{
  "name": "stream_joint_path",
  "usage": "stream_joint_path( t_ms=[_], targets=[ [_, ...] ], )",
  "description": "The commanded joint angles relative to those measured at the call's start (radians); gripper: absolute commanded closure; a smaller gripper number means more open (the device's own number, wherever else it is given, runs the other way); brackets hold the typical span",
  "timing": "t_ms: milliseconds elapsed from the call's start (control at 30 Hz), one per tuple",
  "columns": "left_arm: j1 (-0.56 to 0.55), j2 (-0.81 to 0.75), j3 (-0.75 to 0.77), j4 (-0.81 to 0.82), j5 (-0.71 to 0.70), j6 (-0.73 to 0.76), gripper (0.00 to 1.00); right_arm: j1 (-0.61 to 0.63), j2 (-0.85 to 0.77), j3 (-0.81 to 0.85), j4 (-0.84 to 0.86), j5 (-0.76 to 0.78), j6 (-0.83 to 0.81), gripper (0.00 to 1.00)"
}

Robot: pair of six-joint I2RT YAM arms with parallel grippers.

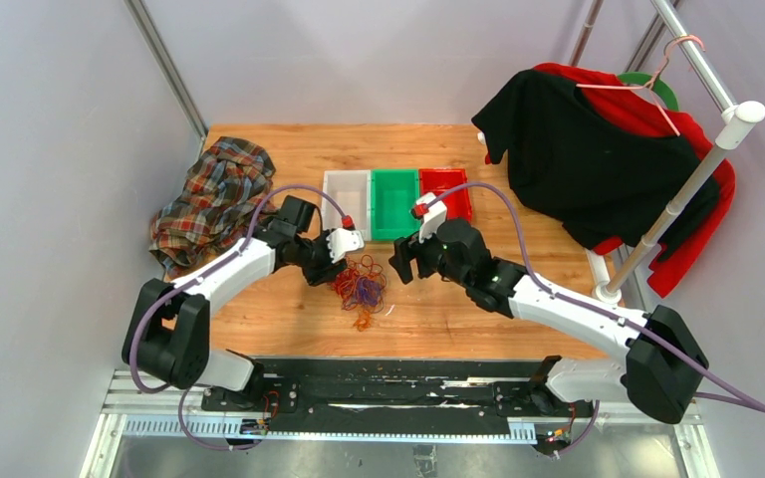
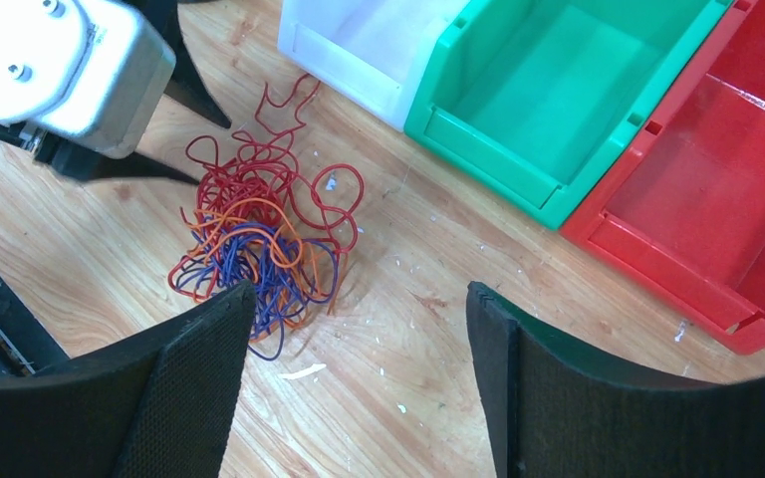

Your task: Untangle the cables

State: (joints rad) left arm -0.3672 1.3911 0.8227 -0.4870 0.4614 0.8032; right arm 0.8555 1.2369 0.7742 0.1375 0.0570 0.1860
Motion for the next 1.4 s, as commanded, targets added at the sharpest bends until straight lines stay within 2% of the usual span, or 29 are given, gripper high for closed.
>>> stream_joint_path(
  t_ms=[0, 167, 267, 333, 467, 800, 1067, 1367],
  targets=[
    [-0.016, 0.021, 0.005, 0.081, 0.000, -0.013, 0.57, 0.012, -0.020, -0.024, 0.021, 0.014, -0.011, 0.25],
    [-0.024, 0.006, -0.007, 0.069, -0.004, -0.011, 0.89, 0.011, -0.026, -0.059, 0.094, 0.002, -0.006, 0.26],
    [-0.025, -0.030, -0.014, 0.050, -0.007, -0.026, 0.99, 0.011, -0.044, -0.118, 0.211, -0.025, -0.016, 0.26],
    [-0.024, -0.061, -0.017, 0.039, 0.000, -0.047, 0.99, 0.012, -0.056, -0.153, 0.270, -0.029, -0.027, 0.24],
    [-0.026, -0.122, -0.006, 0.019, 0.013, -0.108, 0.99, 0.014, -0.059, -0.148, 0.262, -0.034, -0.046, 0.23],
    [-0.028, -0.216, 0.199, -0.192, 0.016, -0.332, 0.99, 0.067, -0.028, -0.069, 0.305, -0.054, -0.115, 0.22],
    [-0.033, -0.263, 0.298, -0.267, 0.089, -0.470, 0.99, 0.133, 0.067, 0.030, 0.391, -0.032, -0.120, 0.22],
    [-0.045, -0.279, 0.366, -0.294, 0.116, -0.544, 0.99, 0.154, 0.205, 0.104, 0.512, -0.007, -0.093, 0.23]
  ],
)
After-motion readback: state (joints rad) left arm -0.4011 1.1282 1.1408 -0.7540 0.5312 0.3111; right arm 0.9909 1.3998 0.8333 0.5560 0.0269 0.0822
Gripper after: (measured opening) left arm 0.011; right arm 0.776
